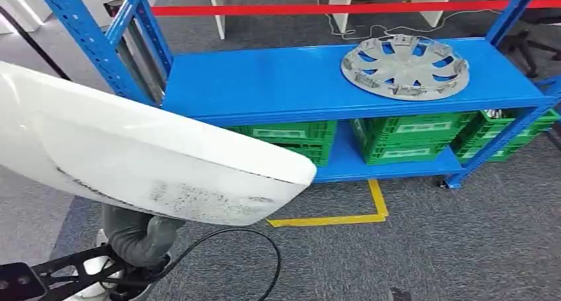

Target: Take the parts from the cabinet and place them on the table.

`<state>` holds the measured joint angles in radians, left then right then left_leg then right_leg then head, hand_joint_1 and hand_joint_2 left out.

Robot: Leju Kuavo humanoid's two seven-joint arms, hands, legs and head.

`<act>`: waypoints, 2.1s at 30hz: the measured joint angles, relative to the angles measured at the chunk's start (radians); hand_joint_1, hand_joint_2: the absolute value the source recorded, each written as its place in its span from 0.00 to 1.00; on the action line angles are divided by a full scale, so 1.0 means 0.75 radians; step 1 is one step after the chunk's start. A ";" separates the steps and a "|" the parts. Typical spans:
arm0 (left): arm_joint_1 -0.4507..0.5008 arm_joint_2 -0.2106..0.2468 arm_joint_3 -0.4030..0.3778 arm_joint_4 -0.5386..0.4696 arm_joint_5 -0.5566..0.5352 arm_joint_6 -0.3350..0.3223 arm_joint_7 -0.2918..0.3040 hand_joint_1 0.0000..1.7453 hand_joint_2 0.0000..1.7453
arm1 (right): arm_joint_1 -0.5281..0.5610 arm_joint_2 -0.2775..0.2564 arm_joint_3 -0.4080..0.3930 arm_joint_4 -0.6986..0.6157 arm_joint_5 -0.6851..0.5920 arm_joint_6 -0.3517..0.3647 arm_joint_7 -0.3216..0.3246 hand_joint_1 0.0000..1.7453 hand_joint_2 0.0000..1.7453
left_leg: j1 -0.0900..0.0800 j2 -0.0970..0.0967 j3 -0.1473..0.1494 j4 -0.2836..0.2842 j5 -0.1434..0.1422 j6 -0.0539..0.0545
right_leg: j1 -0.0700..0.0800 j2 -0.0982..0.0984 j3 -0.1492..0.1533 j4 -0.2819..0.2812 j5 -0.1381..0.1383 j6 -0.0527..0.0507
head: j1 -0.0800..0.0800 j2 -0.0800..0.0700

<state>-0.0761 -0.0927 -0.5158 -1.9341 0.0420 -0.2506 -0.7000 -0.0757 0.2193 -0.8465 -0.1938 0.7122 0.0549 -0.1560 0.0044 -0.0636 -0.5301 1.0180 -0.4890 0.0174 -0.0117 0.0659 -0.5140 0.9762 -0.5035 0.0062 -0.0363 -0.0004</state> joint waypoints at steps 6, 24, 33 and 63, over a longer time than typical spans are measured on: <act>-0.021 0.001 -0.020 0.010 -0.018 0.022 0.000 1.00 1.00 | -0.001 0.000 -0.010 0.000 -0.001 0.009 0.002 0.00 0.00 | 0.007 0.054 0.008 -0.069 0.024 0.023 | -0.001 -0.004 -0.071 0.028 -0.003 0.049 | -0.003 0.000; -0.008 0.015 -0.055 0.049 -0.016 0.064 0.001 1.00 1.00 | -0.001 -0.005 -0.037 0.000 -0.016 -0.009 0.025 0.00 0.00 | 0.004 0.100 -0.143 0.282 -0.185 -0.035 | -0.004 -0.074 -0.072 0.026 0.037 -0.007 | 0.003 0.000; 0.057 0.020 -0.039 0.064 0.012 0.140 0.001 1.00 1.00 | 0.001 -0.014 -0.051 0.000 0.040 -0.053 0.041 0.00 0.00 | -0.005 -0.028 -0.017 0.009 -0.005 0.037 | 0.002 0.086 -0.103 0.033 0.064 0.014 | -0.003 0.000; 0.144 -0.118 0.145 0.068 0.045 0.086 0.001 1.00 1.00 | -0.032 -0.070 0.042 -0.003 0.215 -0.027 0.078 0.00 0.00 | 0.004 -0.048 -0.003 -0.006 -0.019 0.017 | -0.003 0.087 -0.132 0.037 0.090 0.024 | 0.001 0.000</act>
<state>0.0321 -0.1812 -0.4070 -1.8830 0.0756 -0.1858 -0.6996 -0.0995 0.1671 -0.8148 -0.1961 0.8732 0.0343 -0.0977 0.0077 -0.0994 -0.5321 1.0135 -0.5035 0.0304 -0.0139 0.1310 -0.6130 1.0042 -0.4362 0.0244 -0.0354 -0.0004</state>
